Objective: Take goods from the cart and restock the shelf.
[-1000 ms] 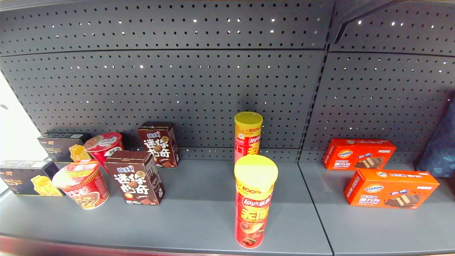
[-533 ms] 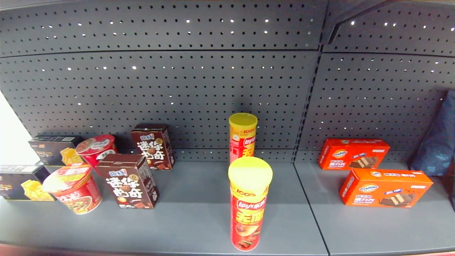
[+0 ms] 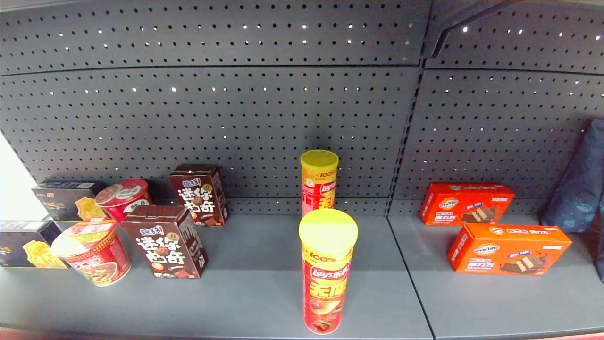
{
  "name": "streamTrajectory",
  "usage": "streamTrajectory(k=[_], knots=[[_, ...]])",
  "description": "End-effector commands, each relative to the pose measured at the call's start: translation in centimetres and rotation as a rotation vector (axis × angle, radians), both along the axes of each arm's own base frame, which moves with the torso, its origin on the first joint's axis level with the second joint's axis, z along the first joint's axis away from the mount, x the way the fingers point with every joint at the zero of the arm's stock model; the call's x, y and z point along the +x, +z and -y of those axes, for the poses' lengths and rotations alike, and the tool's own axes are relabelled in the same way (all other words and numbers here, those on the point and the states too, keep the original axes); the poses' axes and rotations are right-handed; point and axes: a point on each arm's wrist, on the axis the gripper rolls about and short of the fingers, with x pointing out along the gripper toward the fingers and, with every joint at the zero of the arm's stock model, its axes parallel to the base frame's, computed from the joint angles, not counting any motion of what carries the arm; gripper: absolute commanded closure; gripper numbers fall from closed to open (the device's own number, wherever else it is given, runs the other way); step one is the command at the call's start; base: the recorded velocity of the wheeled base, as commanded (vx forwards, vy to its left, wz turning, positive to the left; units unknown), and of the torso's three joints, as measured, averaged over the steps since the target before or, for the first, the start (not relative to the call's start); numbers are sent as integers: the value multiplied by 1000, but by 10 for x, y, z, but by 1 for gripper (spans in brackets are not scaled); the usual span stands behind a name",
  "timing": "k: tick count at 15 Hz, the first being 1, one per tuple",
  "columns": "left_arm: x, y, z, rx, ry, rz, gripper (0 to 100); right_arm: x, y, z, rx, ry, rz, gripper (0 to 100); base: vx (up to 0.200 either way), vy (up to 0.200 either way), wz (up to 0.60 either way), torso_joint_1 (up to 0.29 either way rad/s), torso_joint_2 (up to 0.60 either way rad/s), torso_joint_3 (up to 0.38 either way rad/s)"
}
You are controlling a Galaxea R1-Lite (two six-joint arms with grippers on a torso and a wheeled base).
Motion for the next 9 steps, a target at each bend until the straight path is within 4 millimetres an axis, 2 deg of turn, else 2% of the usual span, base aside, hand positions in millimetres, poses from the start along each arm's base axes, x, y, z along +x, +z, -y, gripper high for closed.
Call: streamTrajectory(k=[1, 9], knots=[[0, 0, 0, -1, 0, 0, 0, 0, 0, 0, -2, 0, -1, 0, 0, 0, 0, 0, 0, 0], [0, 0, 0, 0, -1, 1, 0, 0, 0, 0, -13, 1, 1, 0, 0, 0, 0, 0, 0, 0]])
